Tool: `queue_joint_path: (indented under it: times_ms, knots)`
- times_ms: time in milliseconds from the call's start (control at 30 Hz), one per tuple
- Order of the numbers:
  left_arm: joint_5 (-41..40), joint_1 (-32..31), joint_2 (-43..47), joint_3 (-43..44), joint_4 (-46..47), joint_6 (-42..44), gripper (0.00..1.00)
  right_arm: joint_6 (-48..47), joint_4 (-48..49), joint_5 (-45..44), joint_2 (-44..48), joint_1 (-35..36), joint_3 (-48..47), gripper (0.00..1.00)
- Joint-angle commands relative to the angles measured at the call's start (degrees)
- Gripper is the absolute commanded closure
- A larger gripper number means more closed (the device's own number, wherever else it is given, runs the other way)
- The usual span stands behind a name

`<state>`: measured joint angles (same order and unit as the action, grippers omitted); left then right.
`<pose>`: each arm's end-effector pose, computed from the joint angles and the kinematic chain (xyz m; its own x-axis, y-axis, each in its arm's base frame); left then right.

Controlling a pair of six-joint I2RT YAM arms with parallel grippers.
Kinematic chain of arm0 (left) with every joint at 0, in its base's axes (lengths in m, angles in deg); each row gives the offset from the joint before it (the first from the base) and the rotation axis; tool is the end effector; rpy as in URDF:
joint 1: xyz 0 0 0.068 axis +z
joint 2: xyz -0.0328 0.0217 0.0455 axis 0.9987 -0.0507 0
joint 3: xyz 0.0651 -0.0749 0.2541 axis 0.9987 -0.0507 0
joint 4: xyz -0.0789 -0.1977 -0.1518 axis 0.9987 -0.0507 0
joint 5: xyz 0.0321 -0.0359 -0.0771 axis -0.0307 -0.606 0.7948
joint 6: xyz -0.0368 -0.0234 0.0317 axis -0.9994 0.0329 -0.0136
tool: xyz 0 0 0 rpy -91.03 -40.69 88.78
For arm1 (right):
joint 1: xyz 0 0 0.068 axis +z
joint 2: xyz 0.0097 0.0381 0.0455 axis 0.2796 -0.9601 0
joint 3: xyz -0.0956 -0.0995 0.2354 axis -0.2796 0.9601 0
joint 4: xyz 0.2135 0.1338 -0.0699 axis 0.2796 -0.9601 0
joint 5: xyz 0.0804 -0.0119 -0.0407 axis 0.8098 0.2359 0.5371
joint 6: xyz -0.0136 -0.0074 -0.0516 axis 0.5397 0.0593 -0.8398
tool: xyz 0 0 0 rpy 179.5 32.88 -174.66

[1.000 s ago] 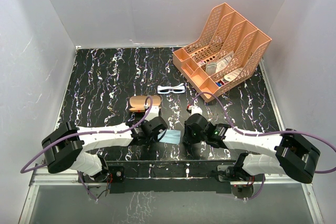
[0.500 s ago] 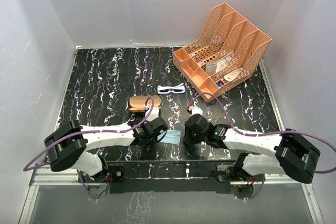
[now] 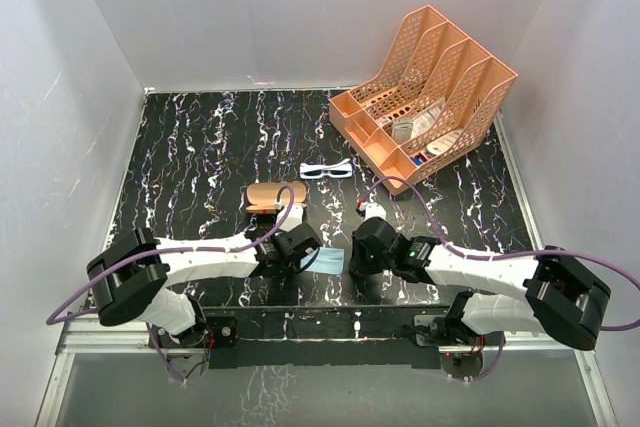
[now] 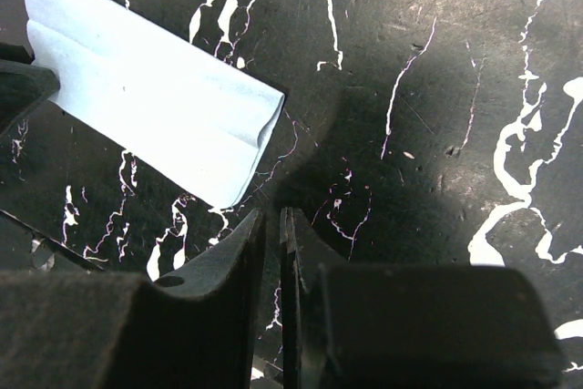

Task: Organize the sunglasses
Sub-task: Adjust the glasses cleaning cloth at the center of the board.

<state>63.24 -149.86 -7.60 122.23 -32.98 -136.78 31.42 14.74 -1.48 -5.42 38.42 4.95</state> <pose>0.1308 -0.2208 0.1622 -0.7994 0.0391 -0.5996 0.1462 0.9805 -0.1310 0.1276 0.1725 0.1593 -0.8514 -0.0838 -0.5178 -0.2822 0.9053 0.3176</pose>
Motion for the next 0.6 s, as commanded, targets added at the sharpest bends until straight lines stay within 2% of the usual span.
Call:
queue_joint_path:
  times_ms: [0, 400, 567]
  knots:
    - [-0.1, -0.17, -1.43, 1.49, -2.23, -0.09, 0.74, -0.01, 2.47, -0.16, 2.02, 0.24, 0.4, 0.88]
    - [0.74, -0.17, -3.32, 0.6, -2.78, -0.7, 0.71, 0.01, 3.26, 0.23, 2.23, 0.27, 1.11, 0.88]
    - [2.25, -0.17, -3.15, -0.14, -2.02, -0.5, 0.84, 0.05, 3.17, 0.2, 2.36, 0.27, 1.29, 0.88]
